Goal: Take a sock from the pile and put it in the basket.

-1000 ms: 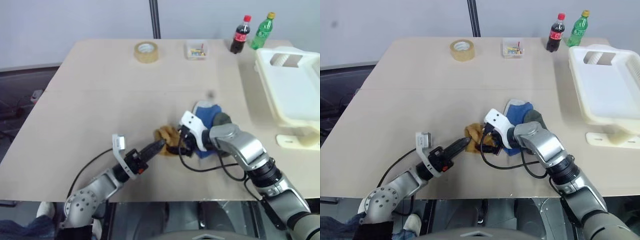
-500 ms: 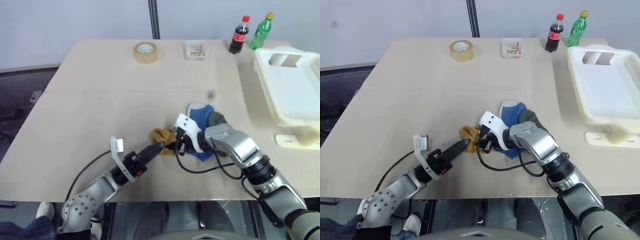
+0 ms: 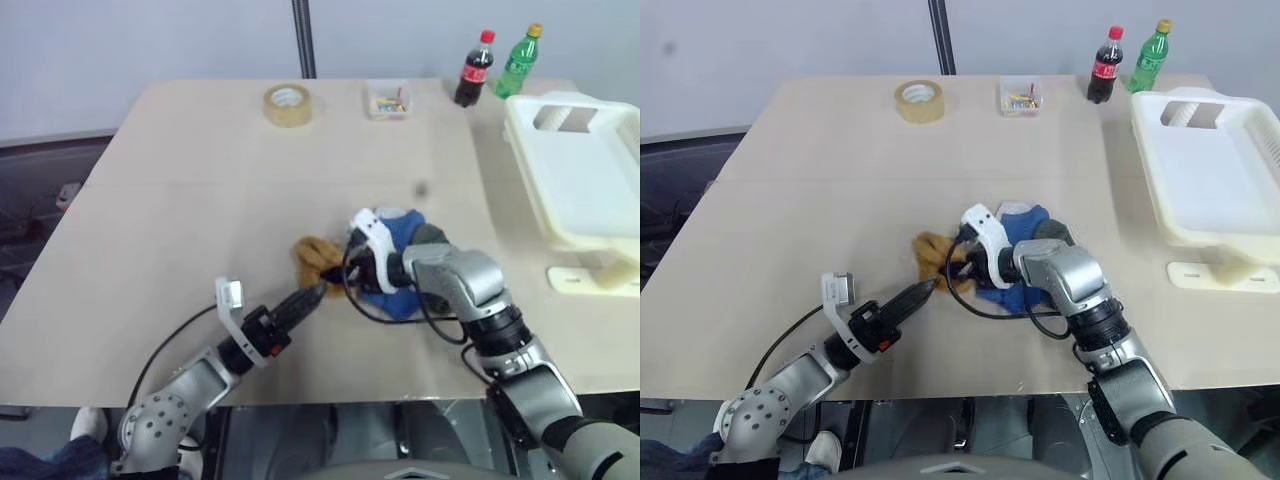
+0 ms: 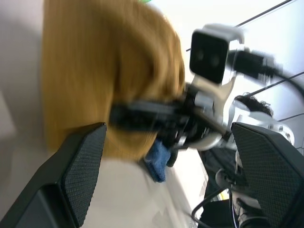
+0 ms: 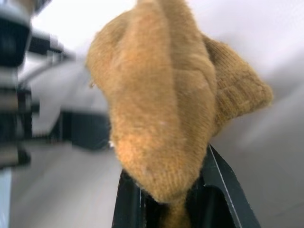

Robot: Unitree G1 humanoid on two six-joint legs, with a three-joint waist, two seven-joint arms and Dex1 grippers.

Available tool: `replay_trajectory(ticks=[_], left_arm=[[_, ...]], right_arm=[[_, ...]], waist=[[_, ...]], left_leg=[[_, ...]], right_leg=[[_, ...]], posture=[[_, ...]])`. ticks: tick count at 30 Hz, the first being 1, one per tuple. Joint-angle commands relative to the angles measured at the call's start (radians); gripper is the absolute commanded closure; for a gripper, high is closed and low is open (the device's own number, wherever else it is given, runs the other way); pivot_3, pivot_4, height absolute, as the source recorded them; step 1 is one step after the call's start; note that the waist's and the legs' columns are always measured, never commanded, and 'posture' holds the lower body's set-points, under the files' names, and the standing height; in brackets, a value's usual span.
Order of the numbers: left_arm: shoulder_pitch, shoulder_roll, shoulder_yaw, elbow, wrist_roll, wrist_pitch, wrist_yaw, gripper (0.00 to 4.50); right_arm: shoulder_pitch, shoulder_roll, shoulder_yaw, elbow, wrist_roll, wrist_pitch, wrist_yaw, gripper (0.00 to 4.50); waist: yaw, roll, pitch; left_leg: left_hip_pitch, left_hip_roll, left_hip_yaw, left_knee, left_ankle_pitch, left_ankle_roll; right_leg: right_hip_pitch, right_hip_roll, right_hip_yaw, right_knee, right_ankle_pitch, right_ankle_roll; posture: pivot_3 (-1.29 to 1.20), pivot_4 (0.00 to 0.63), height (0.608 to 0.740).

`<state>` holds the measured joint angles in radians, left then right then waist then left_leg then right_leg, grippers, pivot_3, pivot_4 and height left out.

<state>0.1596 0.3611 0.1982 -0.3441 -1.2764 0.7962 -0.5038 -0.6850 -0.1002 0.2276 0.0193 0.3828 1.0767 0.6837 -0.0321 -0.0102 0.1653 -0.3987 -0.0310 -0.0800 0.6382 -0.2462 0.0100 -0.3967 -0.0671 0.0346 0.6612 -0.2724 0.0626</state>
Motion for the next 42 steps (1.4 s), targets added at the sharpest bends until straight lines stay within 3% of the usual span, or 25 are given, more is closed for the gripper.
replay_trajectory(ticks=[1, 5, 11, 20, 26, 33, 42], left_arm=[[0.0, 0.008, 0.015, -0.048, 0.002, -0.013, -0.015, 0.0], [-0.003, 0.02, 0.015, -0.057, 0.018, -0.021, -0.024, 0.0], [-0.026, 0.08, 0.013, -0.12, 0.16, -0.106, -0.068, 0.0], [-0.132, 0.159, -0.079, -0.171, 0.534, -0.397, -0.221, 0.0], [-0.246, 0.143, -0.157, -0.17, 0.599, -0.442, -0.256, 0.0], [-0.371, 0.104, -0.246, -0.111, 0.647, -0.469, -0.31, 0.0], [-0.565, -0.018, -0.311, 0.029, 0.702, -0.533, -0.349, 0.0]], right_arm=[[-0.026, 0.023, -0.056, -0.013, 0.04, 0.022, -0.031, 4.48], [-0.044, 0.016, -0.091, -0.024, 0.055, 0.037, -0.05, 4.48], [-0.059, -0.062, -0.13, -0.099, 0.102, 0.111, -0.047, 4.48], [0.017, -0.319, -0.195, -0.253, 0.203, 0.239, 0.002, 4.48], [0.034, -0.542, -0.296, -0.265, 0.251, 0.276, 0.057, 4.48], [-0.009, -0.773, -0.408, -0.042, 0.208, 0.197, 0.094, 4.48], [-0.195, -0.898, -0.529, 0.394, 0.142, 0.068, 0.066, 4.48]], waist=[[-0.001, 0.0, 0.0], [-0.003, 0.0, 0.0], [0.0, 0.0, 0.0], [0.003, 0.001, 0.001], [0.01, 0.001, 0.001], [0.019, 0.0, 0.002], [0.02, 0.0, 0.003]], left_leg=[[0.0, 0.0, 0.0, 0.0, 0.0, 0.0], [0.0, 0.0, 0.0, 0.0, 0.0, 0.0], [-0.001, -0.001, 0.0, 0.0, 0.0, 0.0], [-0.002, -0.001, 0.001, -0.001, 0.0, 0.0], [-0.002, -0.001, 0.002, 0.0, -0.001, 0.002], [-0.003, -0.001, 0.003, 0.001, -0.001, 0.002], [-0.004, 0.0, 0.004, 0.008, -0.002, 0.004]], right_leg=[[0.0, 0.0, 0.0, 0.0, 0.0, 0.0], [0.0, 0.0, 0.0, 0.0, 0.0, 0.0], [0.0, 0.001, 0.0, 0.0, 0.0, 0.0], [0.0, 0.0, 0.0, -0.002, 0.0, 0.0], [0.0, 0.001, 0.001, -0.002, 0.0, 0.0], [0.0, 0.002, 0.0, -0.002, 0.0, 0.001], [0.002, 0.003, 0.0, 0.0, 0.0, 0.001]], posture=[[0.0, 0.15, 0.738], [0.0, 0.15, 0.738], [0.0, 0.15, 0.738], [0.0, 0.15, 0.738], [0.0, 0.15, 0.738], [0.0, 0.15, 0.738], [0.0, 0.15, 0.738]])
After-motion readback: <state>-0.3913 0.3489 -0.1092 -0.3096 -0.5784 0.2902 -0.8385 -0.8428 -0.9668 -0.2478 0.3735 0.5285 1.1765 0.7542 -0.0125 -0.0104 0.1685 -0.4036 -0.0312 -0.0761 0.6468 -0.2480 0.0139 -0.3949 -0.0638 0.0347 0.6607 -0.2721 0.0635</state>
